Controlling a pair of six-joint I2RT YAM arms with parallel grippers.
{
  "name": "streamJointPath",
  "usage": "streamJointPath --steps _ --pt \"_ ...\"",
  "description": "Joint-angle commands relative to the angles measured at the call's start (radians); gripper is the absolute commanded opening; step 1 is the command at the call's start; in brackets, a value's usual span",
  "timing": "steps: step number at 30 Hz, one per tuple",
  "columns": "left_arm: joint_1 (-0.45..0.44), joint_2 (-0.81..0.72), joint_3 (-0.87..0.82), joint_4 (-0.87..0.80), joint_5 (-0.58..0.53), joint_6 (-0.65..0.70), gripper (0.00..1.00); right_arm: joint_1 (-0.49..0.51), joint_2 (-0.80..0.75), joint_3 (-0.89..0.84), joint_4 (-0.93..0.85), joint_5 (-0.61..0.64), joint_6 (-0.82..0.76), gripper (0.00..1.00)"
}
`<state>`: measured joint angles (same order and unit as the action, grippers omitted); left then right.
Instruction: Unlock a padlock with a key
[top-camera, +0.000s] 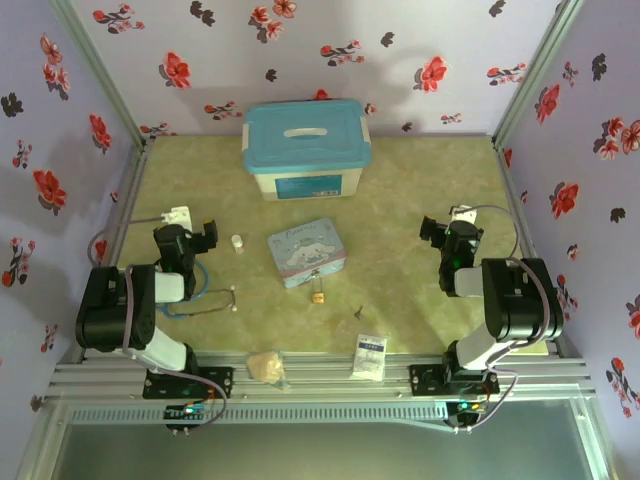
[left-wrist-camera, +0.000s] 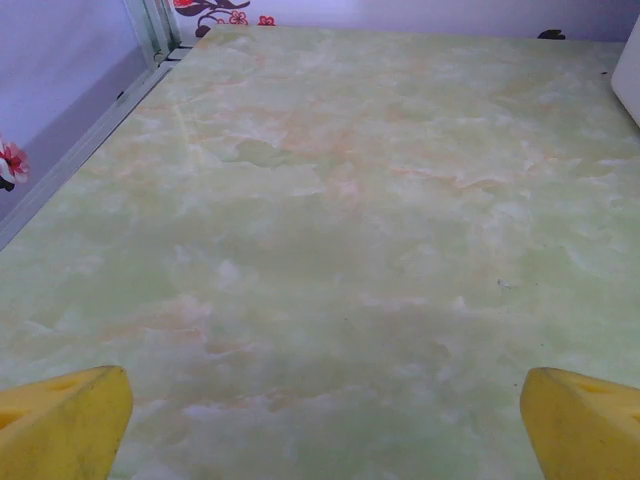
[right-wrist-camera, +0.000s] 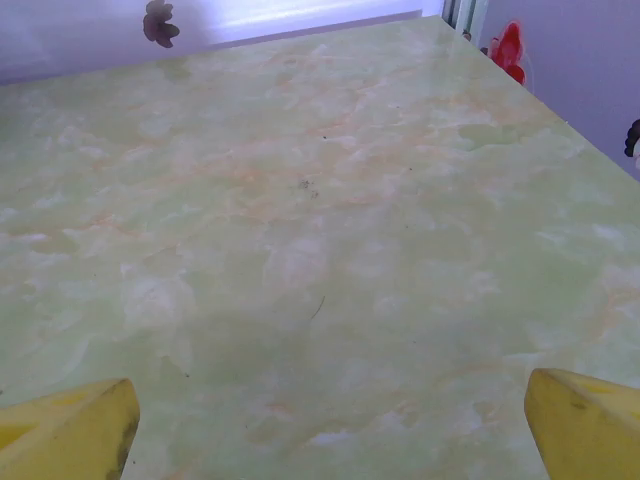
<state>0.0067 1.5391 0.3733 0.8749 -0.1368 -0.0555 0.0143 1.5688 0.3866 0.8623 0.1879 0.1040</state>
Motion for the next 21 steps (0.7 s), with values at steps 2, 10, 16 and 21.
streamJointPath --steps 2,10,16,21 --pt "-0.003 0.006 0.019 0.016 0.009 0.017 1.0 0.008 -0.006 -0.001 0.033 0.027 -0.01 0.99" --pt "-0.004 0.006 0.019 0.016 0.008 0.017 1.0 0.007 -0.007 0.0 0.033 0.025 -0.01 0.99" --pt "-0.004 0.006 0.019 0.015 0.009 0.017 1.0 0.007 -0.007 -0.001 0.032 0.025 -0.01 0.99" --pt "-0.002 0.007 0.019 0.015 0.013 0.017 1.0 0.006 -0.006 0.001 0.031 0.02 -0.009 0.99"
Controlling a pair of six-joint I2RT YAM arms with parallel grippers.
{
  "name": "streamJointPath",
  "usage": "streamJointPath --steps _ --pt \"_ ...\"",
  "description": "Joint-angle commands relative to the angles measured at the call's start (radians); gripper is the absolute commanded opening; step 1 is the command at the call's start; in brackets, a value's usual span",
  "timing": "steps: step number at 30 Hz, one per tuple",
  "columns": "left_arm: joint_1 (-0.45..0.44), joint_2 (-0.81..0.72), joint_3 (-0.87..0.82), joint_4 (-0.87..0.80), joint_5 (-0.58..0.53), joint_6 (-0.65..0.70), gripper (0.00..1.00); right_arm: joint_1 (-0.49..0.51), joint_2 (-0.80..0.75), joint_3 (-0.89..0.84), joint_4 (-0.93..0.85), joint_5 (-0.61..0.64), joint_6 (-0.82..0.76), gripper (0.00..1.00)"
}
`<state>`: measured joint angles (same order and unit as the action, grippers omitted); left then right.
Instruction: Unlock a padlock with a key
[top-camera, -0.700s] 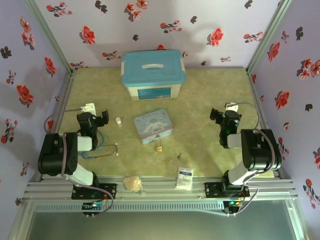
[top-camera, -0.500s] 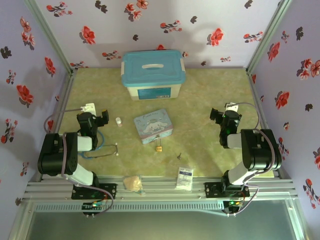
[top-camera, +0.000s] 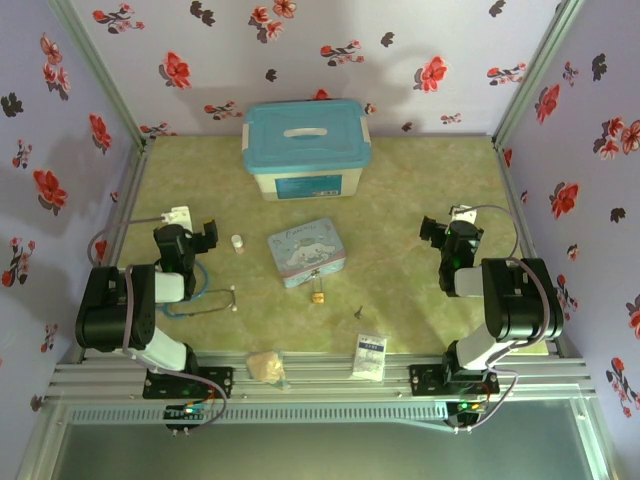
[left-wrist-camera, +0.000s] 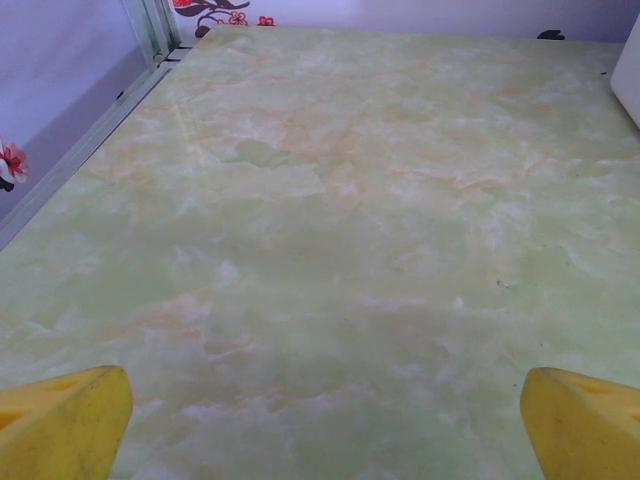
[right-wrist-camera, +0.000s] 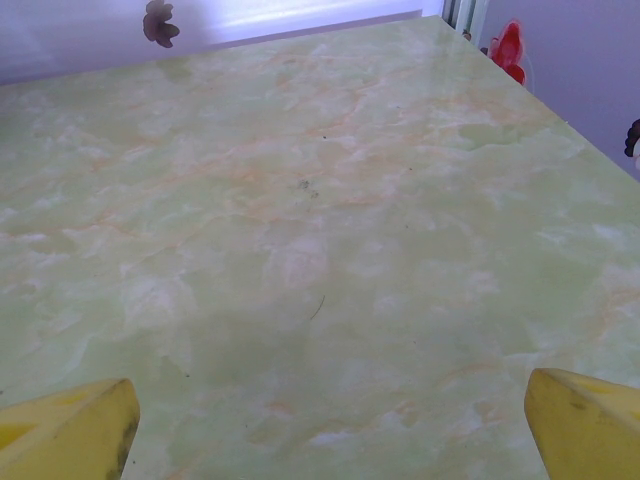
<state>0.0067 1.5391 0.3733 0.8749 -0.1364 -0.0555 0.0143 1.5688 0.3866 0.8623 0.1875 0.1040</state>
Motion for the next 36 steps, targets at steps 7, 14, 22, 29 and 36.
streamJointPath --steps 7,14,22,29,36 --pt "-0.003 0.006 0.019 0.015 0.012 0.017 1.0 0.001 -0.006 0.0 0.032 0.013 -0.007 0.99" --pt "0.002 -0.016 0.007 0.024 0.018 0.008 1.0 0.001 -0.019 0.005 0.013 -0.013 -0.013 0.99" --pt "0.003 -0.225 0.04 -0.202 -0.06 -0.019 1.0 0.004 -0.253 0.035 -0.224 -0.005 -0.002 0.99" --pt "0.003 -0.419 0.149 -0.521 -0.041 -0.314 1.0 -0.003 -0.436 0.226 -0.734 0.009 0.227 0.99" --pt "-0.021 -0.67 0.145 -0.767 0.218 -0.555 1.0 0.018 -0.492 0.275 -1.009 -0.254 0.399 0.99"
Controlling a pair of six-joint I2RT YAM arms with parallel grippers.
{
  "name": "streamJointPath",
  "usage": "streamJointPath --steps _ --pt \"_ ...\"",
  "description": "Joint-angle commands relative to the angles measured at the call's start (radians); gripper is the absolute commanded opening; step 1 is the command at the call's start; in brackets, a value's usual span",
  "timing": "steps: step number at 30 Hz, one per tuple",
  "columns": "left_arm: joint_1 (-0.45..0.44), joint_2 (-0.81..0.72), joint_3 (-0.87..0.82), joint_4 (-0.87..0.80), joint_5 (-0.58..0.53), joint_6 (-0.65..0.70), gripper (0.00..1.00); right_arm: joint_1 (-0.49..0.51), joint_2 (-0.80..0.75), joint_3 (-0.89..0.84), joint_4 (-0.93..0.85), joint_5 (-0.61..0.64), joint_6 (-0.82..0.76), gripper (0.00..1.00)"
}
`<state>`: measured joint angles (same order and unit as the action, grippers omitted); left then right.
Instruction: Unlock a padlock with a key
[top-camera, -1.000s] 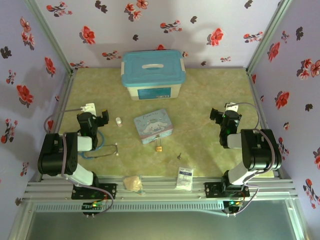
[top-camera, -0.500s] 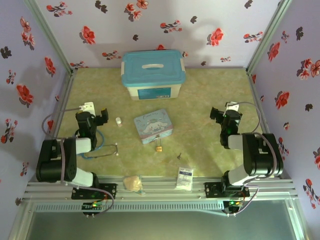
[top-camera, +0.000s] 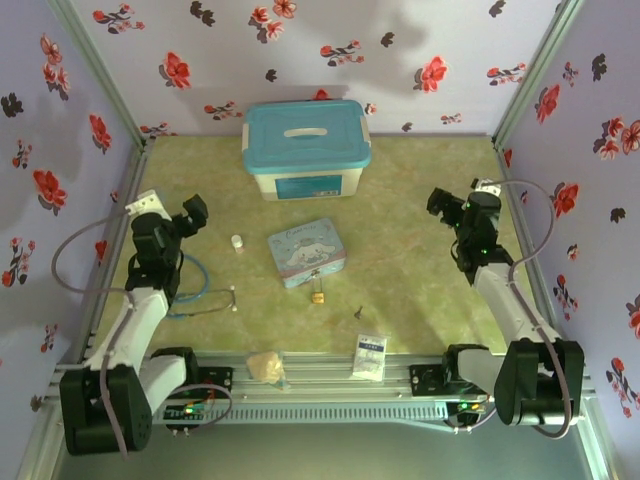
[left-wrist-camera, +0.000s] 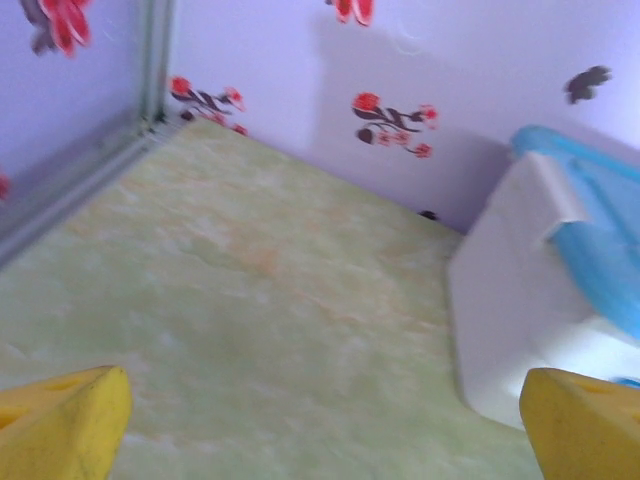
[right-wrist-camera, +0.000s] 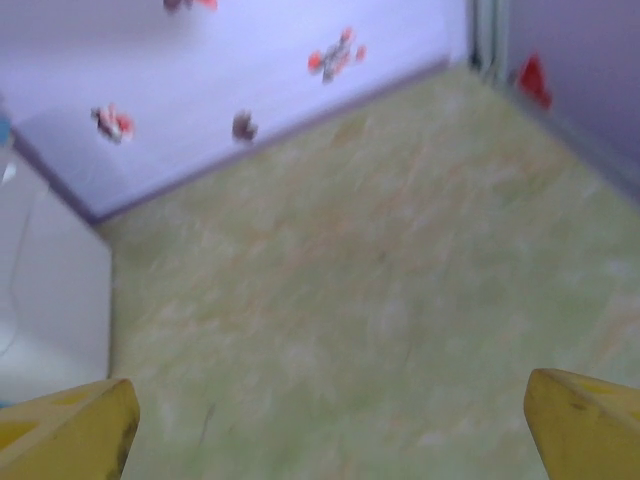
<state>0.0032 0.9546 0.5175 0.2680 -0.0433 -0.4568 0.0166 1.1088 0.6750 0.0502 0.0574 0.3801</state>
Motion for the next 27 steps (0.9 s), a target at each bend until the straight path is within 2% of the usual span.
streamJointPath --steps 1,4,7,11,15,20,23,27 --pt "-0.04 -0.116 -0.003 -0.183 0.148 -0.167 1.0 0.038 -0.044 -0.021 -0.215 -0.139 0.14 0.99" --pt "-0.156 -0.182 0.027 -0.314 0.164 -0.174 1.0 0.154 -0.06 -0.017 -0.337 -0.099 0.157 0.97" --pt "-0.276 -0.203 0.055 -0.403 0.151 -0.202 1.0 0.315 -0.052 0.002 -0.443 -0.053 0.171 0.92" --pt "-0.46 -0.18 0.076 -0.449 0.114 -0.276 1.0 0.575 0.003 0.072 -0.618 0.086 0.166 0.89" --pt "-0.638 -0.15 0.072 -0.456 0.062 -0.316 1.0 0.752 0.061 0.074 -0.657 0.139 0.235 0.84" --pt "-0.746 -0.152 0.045 -0.421 0.061 -0.355 1.0 0.901 0.116 0.052 -0.625 0.16 0.318 0.74" --pt "-0.784 -0.164 0.045 -0.412 0.059 -0.367 1.0 0.943 0.17 0.06 -0.618 0.122 0.334 0.69" --pt "-0.82 -0.163 0.029 -0.373 0.055 -0.386 1.0 0.988 0.238 0.08 -0.618 0.135 0.343 0.62"
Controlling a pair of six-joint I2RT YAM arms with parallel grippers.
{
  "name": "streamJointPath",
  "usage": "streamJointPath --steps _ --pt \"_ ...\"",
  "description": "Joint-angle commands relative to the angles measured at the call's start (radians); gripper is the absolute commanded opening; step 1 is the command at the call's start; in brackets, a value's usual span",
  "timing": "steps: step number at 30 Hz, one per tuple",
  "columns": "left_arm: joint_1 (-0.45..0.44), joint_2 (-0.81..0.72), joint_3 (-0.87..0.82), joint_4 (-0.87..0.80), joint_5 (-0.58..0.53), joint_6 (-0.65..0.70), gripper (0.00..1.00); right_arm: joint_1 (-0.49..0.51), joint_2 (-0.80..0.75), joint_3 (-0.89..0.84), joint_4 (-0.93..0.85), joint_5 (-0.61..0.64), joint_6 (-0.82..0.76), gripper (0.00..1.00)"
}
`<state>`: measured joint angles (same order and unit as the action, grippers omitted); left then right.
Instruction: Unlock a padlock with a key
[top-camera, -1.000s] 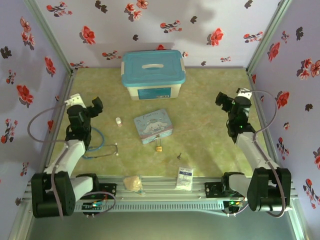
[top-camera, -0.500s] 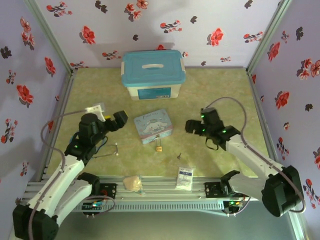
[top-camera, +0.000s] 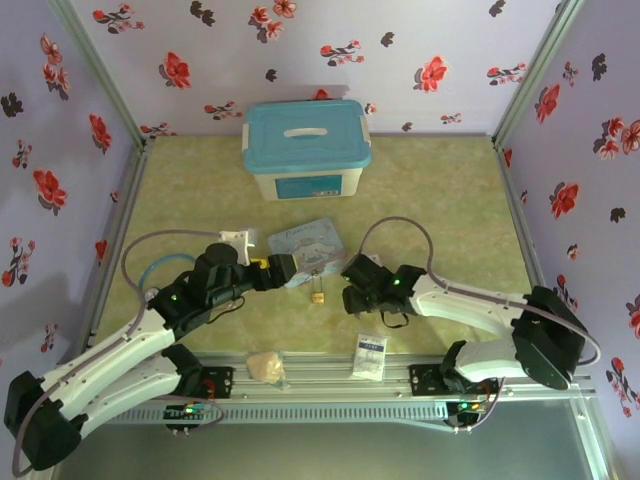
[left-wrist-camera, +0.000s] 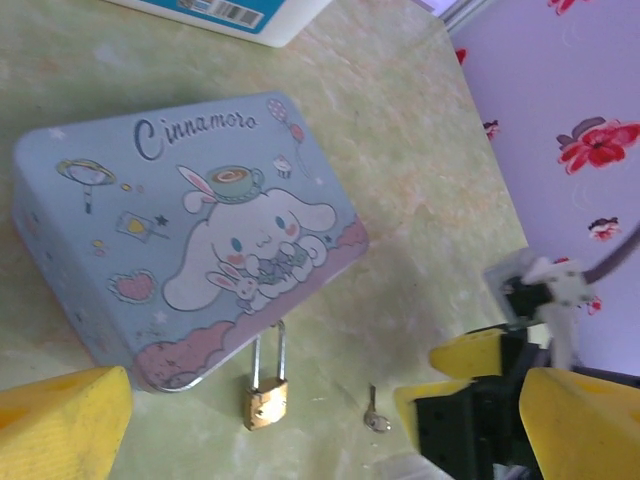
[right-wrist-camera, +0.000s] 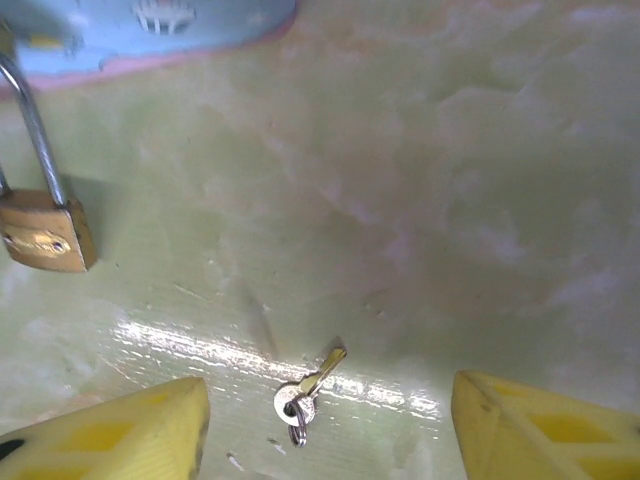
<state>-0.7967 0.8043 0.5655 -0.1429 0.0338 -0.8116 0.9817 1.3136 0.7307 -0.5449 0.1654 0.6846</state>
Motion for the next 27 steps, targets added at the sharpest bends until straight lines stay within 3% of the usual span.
streamJointPath --steps 1,12,19,27 --pt "-0.025 -0.013 -0.028 0.058 -0.025 -0.036 1.0 0.027 0.047 0.03 -0.03 0.035 0.046 0.61" --pt "-0.077 0.052 -0.034 0.127 -0.036 -0.056 1.0 0.081 0.142 0.041 0.006 0.011 0.055 0.46" --pt "-0.091 0.082 -0.088 0.2 -0.083 -0.084 1.0 0.113 0.188 0.043 -0.013 0.043 0.093 0.42" --pt "-0.128 0.119 -0.043 0.145 -0.115 -0.044 1.0 0.118 0.238 0.047 0.024 0.042 0.059 0.3"
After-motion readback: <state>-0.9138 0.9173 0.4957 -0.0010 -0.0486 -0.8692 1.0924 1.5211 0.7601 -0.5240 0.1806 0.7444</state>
